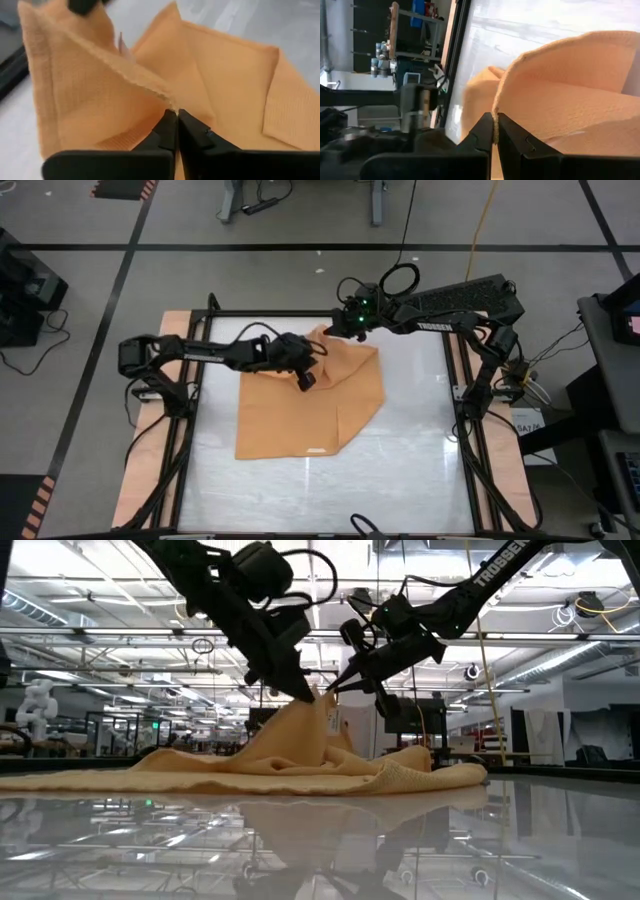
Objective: Roll towel into tight, uniform cylinder
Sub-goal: Roll the yellow towel
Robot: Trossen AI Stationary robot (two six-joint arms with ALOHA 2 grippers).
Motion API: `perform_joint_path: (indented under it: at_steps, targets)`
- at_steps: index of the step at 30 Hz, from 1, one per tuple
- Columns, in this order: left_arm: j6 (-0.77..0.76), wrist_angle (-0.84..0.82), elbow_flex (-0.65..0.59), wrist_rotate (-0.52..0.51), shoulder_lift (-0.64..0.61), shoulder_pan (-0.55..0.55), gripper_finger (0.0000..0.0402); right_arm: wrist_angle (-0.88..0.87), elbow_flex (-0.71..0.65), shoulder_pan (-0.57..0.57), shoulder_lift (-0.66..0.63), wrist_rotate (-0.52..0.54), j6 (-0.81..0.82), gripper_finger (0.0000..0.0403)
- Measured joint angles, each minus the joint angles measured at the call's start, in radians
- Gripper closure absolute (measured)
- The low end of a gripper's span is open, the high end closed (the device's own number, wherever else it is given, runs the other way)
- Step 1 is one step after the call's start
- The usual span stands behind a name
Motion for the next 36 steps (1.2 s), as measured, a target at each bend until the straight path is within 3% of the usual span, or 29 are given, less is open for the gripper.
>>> perform_joint_path:
  at_steps: [6, 12, 17, 25, 36]
  targets:
    - [-0.110, -0.017, -0.001, -0.083, 0.008, -0.006, 0.0363, -0.052, 0.000, -0.072, -0.002, -0.127, -0.052, 0.0394]
    - [-0.110, 0.007, 0.000, -0.073, -0.019, 0.020, 0.0389, -0.072, 0.001, -0.101, -0.012, -0.170, -0.051, 0.0394]
    - [-0.109, 0.010, -0.001, -0.031, -0.018, 0.014, 0.0396, -0.110, 0.001, -0.060, -0.011, -0.124, -0.079, 0.0394]
    - [-0.087, 0.023, -0.002, -0.030, 0.000, -0.028, 0.0372, -0.094, 0.001, 0.022, -0.006, -0.023, -0.067, 0.0394]
    - [-0.085, 0.033, -0.003, 0.045, 0.040, -0.049, 0.0361, -0.074, 0.001, 0.038, 0.028, -0.017, -0.080, 0.0379]
